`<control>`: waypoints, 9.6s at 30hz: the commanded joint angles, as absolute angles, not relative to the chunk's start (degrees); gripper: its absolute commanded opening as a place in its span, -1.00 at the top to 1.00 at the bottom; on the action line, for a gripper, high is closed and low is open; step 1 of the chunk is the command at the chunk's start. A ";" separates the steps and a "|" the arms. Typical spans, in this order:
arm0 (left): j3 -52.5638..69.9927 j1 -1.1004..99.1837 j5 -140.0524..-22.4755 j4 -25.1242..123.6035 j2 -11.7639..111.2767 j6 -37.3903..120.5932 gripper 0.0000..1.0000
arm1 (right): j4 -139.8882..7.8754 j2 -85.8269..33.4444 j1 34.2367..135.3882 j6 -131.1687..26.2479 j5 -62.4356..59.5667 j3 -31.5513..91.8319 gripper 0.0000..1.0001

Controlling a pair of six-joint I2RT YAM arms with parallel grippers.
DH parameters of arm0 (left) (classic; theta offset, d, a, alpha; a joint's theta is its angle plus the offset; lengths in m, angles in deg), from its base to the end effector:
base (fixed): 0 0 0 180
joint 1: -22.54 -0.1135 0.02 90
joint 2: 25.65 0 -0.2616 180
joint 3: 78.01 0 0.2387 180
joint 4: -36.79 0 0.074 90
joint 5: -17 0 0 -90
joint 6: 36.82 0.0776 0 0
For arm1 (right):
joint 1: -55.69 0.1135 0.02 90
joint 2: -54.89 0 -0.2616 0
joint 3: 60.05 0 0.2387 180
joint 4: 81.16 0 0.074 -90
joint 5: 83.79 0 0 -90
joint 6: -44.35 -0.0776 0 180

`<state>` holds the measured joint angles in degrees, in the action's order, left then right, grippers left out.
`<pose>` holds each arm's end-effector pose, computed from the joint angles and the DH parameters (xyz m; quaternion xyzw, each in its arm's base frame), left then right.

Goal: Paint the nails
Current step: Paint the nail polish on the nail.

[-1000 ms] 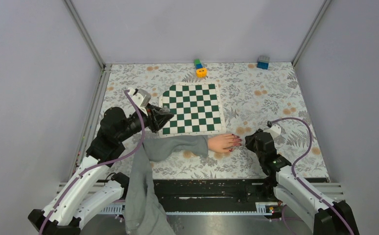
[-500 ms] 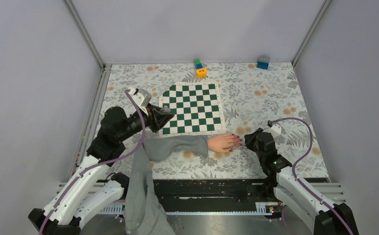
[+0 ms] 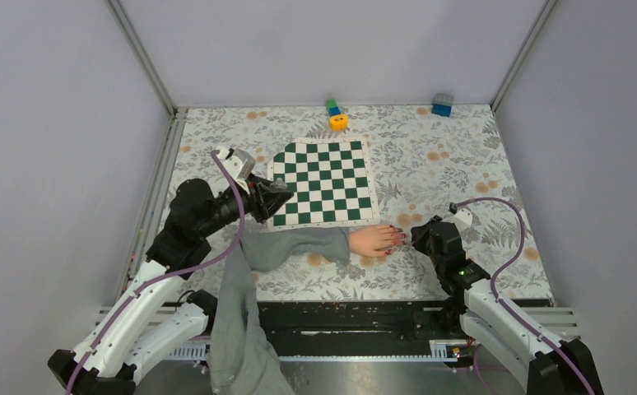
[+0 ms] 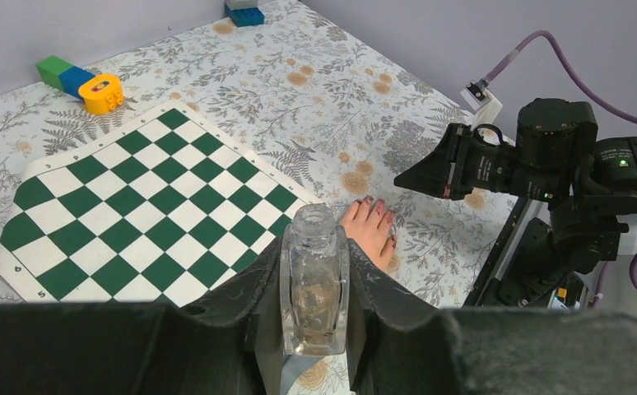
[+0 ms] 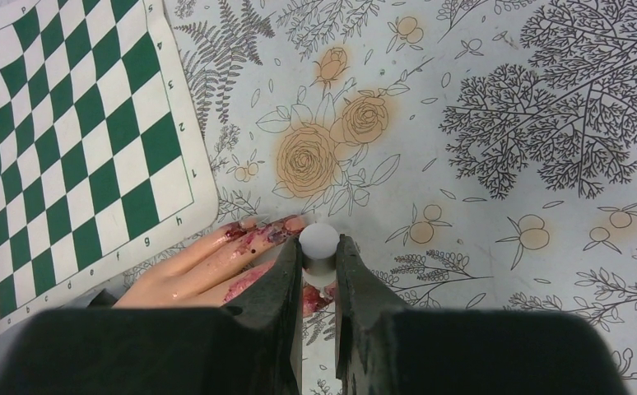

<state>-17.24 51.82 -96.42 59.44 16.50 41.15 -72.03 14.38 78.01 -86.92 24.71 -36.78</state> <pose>0.1568 -0.1233 0.3551 0.2442 0.6875 -0.3744 0.5723 0.1771 0.0461 0.1471 0.2216 0.8133 0.1581 0.5142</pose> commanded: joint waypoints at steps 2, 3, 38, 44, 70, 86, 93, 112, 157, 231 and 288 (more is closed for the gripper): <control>-16.08 51.63 -97.81 56.00 16.47 40.74 1.00 | -71.97 13.78 77.63 -87.37 26.66 -36.14 1.00; -16.08 51.62 -97.85 55.97 16.49 40.75 1.00 | -72.02 13.56 77.63 -87.44 26.76 -36.10 1.00; -16.08 51.63 -97.94 56.00 16.96 40.75 1.00 | -73.23 11.15 77.66 -87.41 29.54 -35.87 1.00; -16.04 51.63 -97.96 56.01 17.18 40.70 1.00 | -73.93 10.30 77.64 -87.59 30.28 -35.67 1.00; -15.99 51.63 -97.89 56.13 17.08 40.79 1.00 | -76.35 9.68 77.66 -88.40 33.14 -36.04 1.00; -15.99 51.63 -97.74 56.23 16.49 40.80 1.00 | -76.22 20.32 77.67 -88.76 32.60 -41.01 1.00; -15.99 51.63 -97.51 56.31 16.42 40.79 1.00 | -77.29 21.86 77.66 -87.32 30.22 -41.89 1.00; -15.84 51.63 -97.44 56.60 16.89 40.79 1.00 | -80.58 19.55 77.66 -86.10 26.20 -42.42 1.00; -15.77 51.63 -97.10 56.77 17.11 40.88 1.00 | -78.91 15.81 77.66 -86.89 27.40 -40.67 1.00; -15.90 51.63 -97.36 56.44 16.55 40.61 1.00 | -69.90 22.30 77.66 -89.23 33.61 -39.16 1.00; -15.90 51.63 -97.46 56.54 17.32 40.53 1.00 | -79.34 19.01 77.66 -85.04 26.10 -41.20 1.00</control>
<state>-17.22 51.82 -96.79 59.42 17.48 41.11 -76.80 18.77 78.01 -85.55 25.01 -42.47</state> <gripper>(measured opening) 0.261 0.159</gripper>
